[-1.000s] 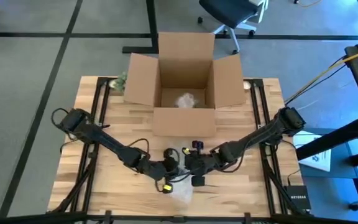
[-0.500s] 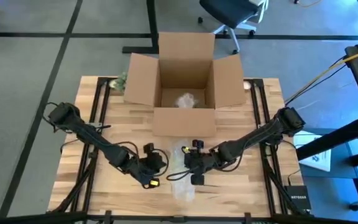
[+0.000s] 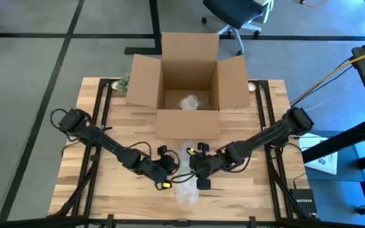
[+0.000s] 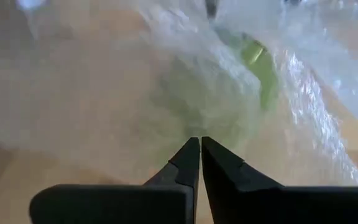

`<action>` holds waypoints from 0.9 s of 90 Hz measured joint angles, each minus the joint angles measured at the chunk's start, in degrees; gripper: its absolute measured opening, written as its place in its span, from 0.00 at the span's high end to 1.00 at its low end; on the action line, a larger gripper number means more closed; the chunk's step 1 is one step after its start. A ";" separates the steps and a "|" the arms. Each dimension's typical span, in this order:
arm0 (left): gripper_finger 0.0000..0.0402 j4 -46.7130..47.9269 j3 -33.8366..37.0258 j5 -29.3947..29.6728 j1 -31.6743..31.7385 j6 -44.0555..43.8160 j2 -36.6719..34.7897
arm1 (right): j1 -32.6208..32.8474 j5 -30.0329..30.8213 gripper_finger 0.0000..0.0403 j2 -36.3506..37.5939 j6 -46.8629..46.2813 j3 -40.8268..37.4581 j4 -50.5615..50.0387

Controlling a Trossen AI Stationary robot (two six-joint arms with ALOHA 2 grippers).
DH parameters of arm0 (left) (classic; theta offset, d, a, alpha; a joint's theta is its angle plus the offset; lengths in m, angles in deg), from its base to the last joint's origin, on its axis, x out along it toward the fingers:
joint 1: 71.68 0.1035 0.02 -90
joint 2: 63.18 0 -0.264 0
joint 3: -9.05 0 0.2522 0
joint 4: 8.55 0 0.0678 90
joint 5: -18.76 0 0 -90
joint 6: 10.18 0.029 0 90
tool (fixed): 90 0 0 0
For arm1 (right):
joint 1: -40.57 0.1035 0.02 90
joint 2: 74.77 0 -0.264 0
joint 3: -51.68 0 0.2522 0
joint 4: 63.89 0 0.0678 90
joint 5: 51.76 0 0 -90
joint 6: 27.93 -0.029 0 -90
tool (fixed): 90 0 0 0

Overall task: Wrap mug
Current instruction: Wrap the green mug with bubble wrap

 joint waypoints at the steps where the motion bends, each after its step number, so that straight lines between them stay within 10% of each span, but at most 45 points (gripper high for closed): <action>1: 1.00 -0.40 -0.01 -0.26 0.16 0.41 0.13 | 0.00 0.00 0.66 -0.12 -0.09 0.00 -0.12; 48: 1.00 -0.83 0.06 -5.48 1.94 -0.12 3.90 | 0.67 -6.00 0.63 5.01 -7.39 0.00 -11.44; 81: 1.00 -0.86 0.06 -6.57 2.21 -1.20 3.87 | 6.78 2.74 0.45 6.05 -13.74 -1.25 -21.51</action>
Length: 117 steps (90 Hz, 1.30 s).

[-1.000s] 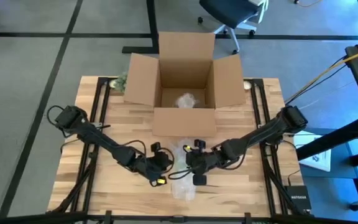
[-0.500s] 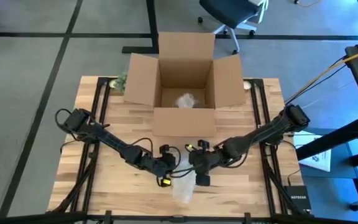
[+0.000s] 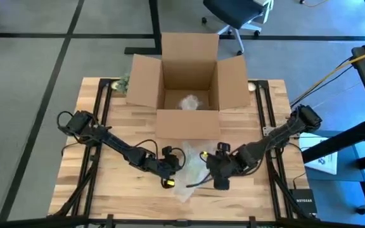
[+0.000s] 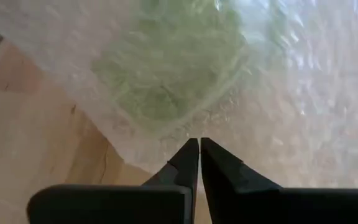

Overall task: Wrap mug
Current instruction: Wrap the green mug with bubble wrap

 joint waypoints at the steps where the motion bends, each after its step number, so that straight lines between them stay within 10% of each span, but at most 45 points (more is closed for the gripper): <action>1: 1.00 -0.07 0.00 -0.01 0.03 0.01 0.00 | 0.16 0.46 0.44 -0.01 -0.08 -0.12 0.01; 53: 1.00 -1.21 -0.07 -0.24 2.33 3.20 -0.07 | 0.99 17.08 0.48 -0.02 -3.54 -23.39 36.66; 82: 1.00 -6.49 -0.09 -0.84 2.62 5.57 -0.07 | 0.27 19.85 0.94 -0.02 -0.15 -23.76 37.06; 117: 1.00 -16.74 -0.11 -5.98 2.60 4.29 3.91 | -0.76 0.46 0.98 -0.08 5.54 -5.81 12.52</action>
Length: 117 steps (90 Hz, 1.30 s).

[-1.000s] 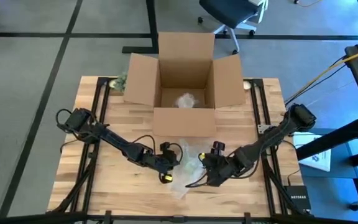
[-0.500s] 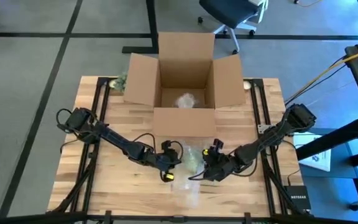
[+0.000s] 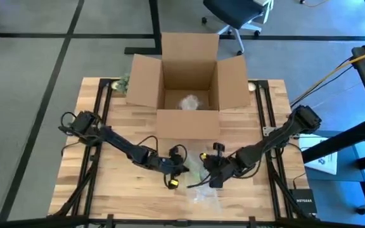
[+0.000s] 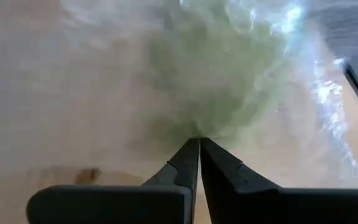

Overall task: Wrap mug
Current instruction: Wrap the green mug with bubble wrap

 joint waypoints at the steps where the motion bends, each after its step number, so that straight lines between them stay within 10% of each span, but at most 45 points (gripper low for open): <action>1: 1.00 -0.68 0.00 -0.03 -0.01 0.01 0.21 | -0.05 -0.81 0.99 0.00 -0.02 0.63 -0.86; 71: 1.00 14.45 -0.07 2.41 -3.88 -4.97 -6.84 | -5.02 -10.30 0.97 -5.58 -7.10 7.21 -19.86; 117: 1.00 12.64 -0.07 2.42 -3.80 -3.96 -6.84 | -6.01 -13.60 0.54 -5.92 -2.36 18.16 -30.60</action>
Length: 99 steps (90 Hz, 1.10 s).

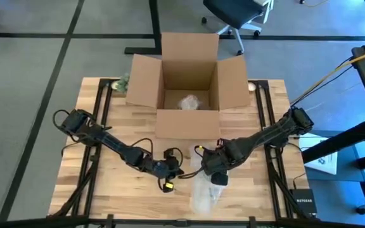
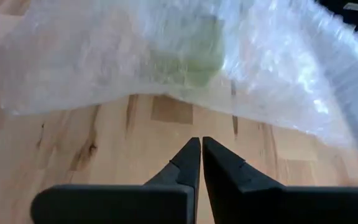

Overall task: Wrap mug
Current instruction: Wrap the green mug with bubble wrap

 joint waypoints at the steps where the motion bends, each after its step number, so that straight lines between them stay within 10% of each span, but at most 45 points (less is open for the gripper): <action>1: 1.00 0.00 0.00 0.00 0.00 0.00 0.00 | 0.00 0.01 0.53 0.00 0.24 0.31 -0.26; 65: 1.00 16.38 0.00 -1.92 -5.84 -4.89 -3.84 | 9.24 13.42 0.53 0.28 -1.35 -3.93 12.62; 99: 1.00 20.52 0.02 5.01 -8.72 -8.52 -5.40 | 4.06 6.03 0.97 0.31 -0.08 -18.10 29.36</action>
